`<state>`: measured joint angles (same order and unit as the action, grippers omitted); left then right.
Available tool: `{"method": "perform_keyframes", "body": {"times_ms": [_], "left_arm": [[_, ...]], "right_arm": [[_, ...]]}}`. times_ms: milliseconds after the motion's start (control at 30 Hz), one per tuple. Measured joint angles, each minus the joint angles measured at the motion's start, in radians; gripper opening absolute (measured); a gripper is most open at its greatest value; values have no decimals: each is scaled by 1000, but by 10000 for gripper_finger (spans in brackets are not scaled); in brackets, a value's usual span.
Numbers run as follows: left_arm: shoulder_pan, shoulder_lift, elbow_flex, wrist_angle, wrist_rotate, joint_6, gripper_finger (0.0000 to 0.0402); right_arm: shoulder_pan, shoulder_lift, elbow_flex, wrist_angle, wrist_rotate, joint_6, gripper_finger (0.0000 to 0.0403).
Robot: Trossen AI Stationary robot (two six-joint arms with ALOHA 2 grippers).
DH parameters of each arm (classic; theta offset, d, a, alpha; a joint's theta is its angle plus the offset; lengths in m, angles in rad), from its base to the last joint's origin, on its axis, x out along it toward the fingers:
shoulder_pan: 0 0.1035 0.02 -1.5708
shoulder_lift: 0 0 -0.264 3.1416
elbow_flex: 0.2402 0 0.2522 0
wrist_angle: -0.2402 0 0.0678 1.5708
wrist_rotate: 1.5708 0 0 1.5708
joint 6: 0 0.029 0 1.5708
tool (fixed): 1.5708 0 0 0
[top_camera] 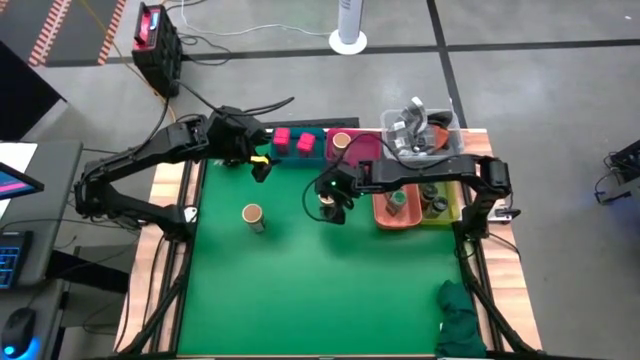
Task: Sort spices by type
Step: Put the top brown seasoning bottle into the red bin
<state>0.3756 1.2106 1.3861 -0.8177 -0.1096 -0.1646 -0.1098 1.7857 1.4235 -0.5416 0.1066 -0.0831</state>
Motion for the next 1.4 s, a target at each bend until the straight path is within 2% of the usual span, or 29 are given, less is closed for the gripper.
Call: {"method": "perform_keyframes", "body": {"times_ms": [233, 400, 767, 1400], "left_arm": [[0, 0, 0, -2, -3, 1, 320], [0, 0, 0, -3, -4, 1, 320], [0, 0, 0, -7, -4, 3, 320], [0, 0, 0, -8, -4, 15, 320]], "right_arm": [[-49, 3, -21, 11, -1, 34, 400], [-74, 2, -47, 9, -65, 57, 400], [-44, 1, -58, 27, -62, 80, 400], [-53, 9, 10, 4, -78, 75, 400]]}}
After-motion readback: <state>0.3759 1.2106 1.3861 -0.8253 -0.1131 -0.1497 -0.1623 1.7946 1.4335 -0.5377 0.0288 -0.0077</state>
